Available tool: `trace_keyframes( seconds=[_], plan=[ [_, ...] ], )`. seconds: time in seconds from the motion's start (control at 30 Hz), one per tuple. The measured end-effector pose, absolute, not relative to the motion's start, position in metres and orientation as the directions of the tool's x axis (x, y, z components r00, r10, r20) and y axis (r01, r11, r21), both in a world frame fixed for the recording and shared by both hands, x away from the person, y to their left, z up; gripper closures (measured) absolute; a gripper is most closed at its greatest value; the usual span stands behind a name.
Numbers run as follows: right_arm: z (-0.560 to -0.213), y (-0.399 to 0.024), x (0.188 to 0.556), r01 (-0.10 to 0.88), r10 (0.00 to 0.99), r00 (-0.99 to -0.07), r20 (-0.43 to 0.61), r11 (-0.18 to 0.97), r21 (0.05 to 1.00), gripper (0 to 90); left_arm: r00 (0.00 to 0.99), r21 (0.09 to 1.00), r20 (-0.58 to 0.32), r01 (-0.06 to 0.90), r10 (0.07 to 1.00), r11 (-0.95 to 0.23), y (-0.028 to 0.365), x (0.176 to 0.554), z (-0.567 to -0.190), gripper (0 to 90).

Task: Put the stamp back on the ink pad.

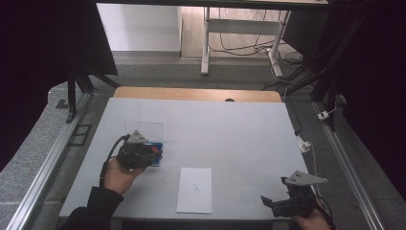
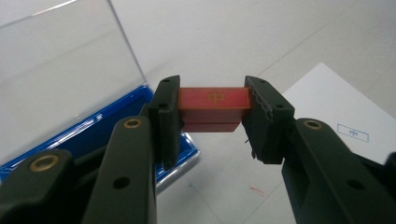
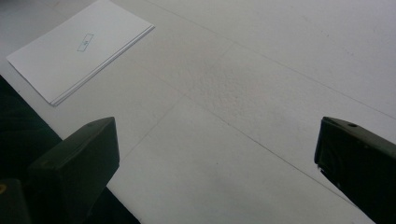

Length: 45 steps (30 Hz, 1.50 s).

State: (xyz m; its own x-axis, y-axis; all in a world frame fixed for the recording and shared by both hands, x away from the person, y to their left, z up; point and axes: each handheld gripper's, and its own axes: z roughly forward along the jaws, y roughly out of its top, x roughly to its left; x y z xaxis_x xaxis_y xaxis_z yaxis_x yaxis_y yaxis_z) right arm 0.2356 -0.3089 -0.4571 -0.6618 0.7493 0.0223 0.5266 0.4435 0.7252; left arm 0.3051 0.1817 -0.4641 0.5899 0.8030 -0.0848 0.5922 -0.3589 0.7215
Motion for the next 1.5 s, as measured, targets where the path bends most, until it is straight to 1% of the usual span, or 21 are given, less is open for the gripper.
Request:
trace_keyframes(
  seconds=[0.63, 1.07, 1.5],
  plan=[
    [-0.457, -0.309, 0.236, 0.527, 0.748, -0.663, 0.022, 0.446, 0.724, 0.0, 0.511, 0.711, -0.100, 0.637, 0.854, -0.298, 0.205, 0.317, -0.475, 58.1],
    [-0.457, -0.309, 0.236, 0.527, 0.747, -0.664, 0.022, 0.446, 0.724, 0.0, 0.460, 0.700, -0.078, 0.657, 0.884, -0.280, 0.220, 0.327, -0.485, 58.1],
    [-0.458, -0.308, 0.236, 0.524, 0.745, -0.667, 0.017, 0.452, 0.722, 0.1, 0.428, 0.673, -0.045, 0.681, 0.902, -0.289, 0.224, 0.334, -0.496, 58.0]
  ],
)
